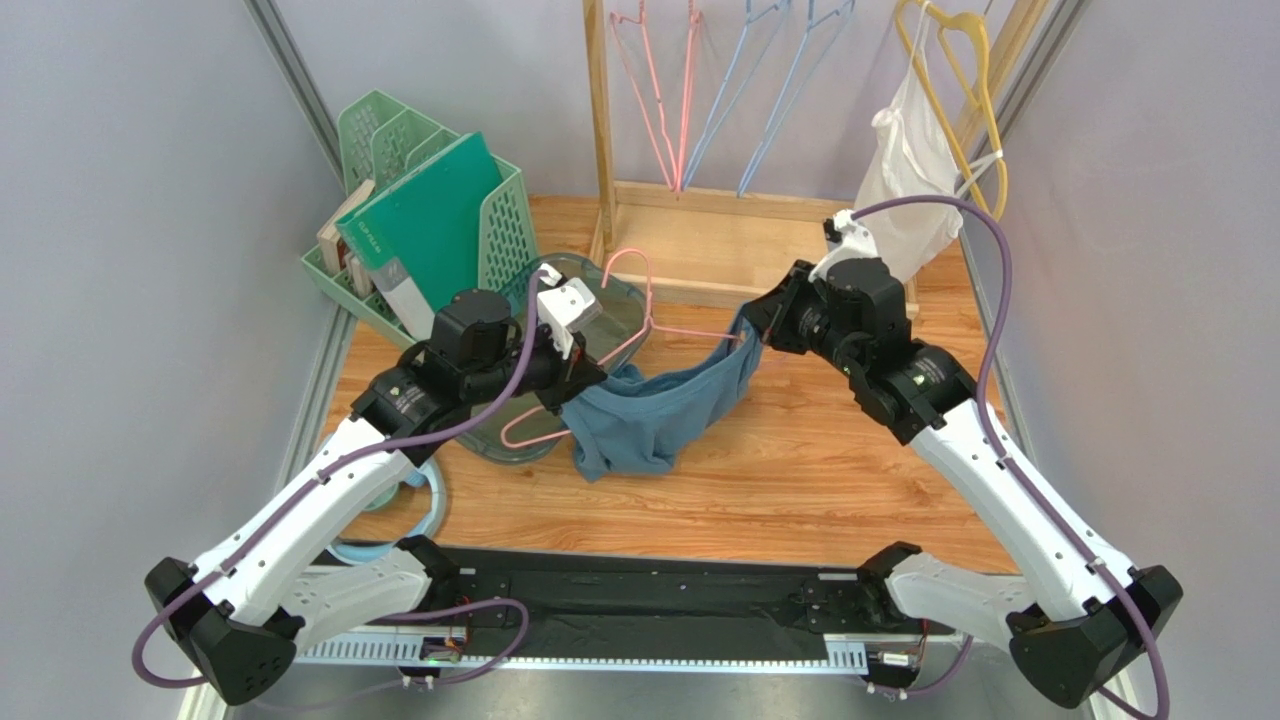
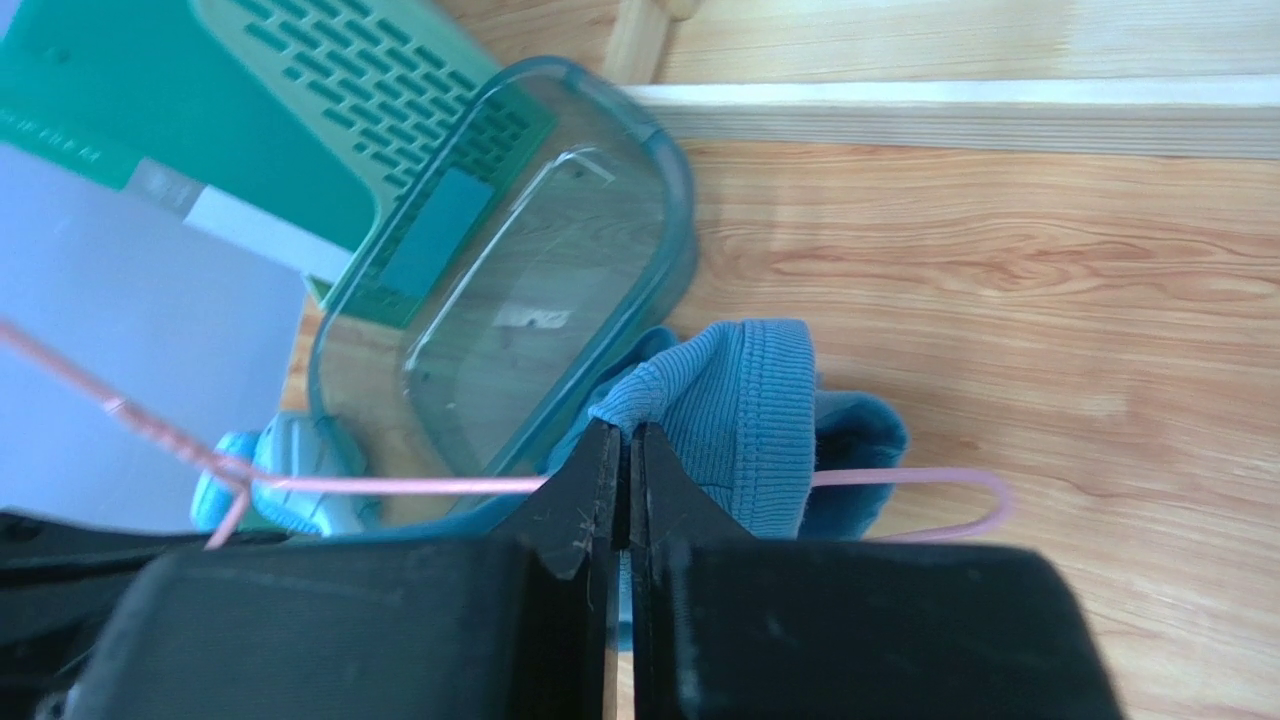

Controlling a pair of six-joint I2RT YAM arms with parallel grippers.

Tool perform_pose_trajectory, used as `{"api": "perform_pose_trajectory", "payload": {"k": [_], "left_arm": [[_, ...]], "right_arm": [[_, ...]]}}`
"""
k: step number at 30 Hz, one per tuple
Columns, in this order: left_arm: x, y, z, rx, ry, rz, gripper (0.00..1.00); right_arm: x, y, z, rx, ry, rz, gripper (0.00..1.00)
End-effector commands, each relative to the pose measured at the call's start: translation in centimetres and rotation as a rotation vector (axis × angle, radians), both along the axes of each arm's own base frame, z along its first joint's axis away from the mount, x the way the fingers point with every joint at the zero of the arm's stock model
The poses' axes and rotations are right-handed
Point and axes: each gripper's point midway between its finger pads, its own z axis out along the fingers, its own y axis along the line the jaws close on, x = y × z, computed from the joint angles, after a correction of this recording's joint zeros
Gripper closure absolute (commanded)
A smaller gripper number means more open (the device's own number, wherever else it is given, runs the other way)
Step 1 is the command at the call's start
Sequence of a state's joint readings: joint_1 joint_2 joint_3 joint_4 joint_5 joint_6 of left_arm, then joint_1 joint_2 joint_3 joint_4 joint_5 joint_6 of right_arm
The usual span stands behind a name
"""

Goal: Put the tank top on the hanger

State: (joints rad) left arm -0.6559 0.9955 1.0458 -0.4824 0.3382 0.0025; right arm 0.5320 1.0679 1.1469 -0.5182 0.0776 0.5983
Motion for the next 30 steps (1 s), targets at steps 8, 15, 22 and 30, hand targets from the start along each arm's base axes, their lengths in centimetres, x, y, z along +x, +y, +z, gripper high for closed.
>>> {"api": "perform_pose_trajectory", "payload": {"k": [8,15,22,30], "left_arm": [[0.3,-0.1,0.9,-0.008,-0.050,-0.001,1.00],[0.3,-0.2,1.0,-0.013,-0.053,-0.002,1.00],[0.4,0.2,1.4,-0.017,-0.072,0.015,1.00],[0.1,0.3,2.2,-0.041,-0.098,0.008,1.00]], "right_arm": [[-2.4,2.7,4.2,0.066,-0.089,0.063,1.00],[-3.2,0.9,-0.3,0.002,-0.010,0.002,1.00],[-4.1,0.9,-2.2,0.004,0.035,0.016,1.00],[-5.0,1.7,-3.2,0.010,0.064,0.086,0.95]]}}
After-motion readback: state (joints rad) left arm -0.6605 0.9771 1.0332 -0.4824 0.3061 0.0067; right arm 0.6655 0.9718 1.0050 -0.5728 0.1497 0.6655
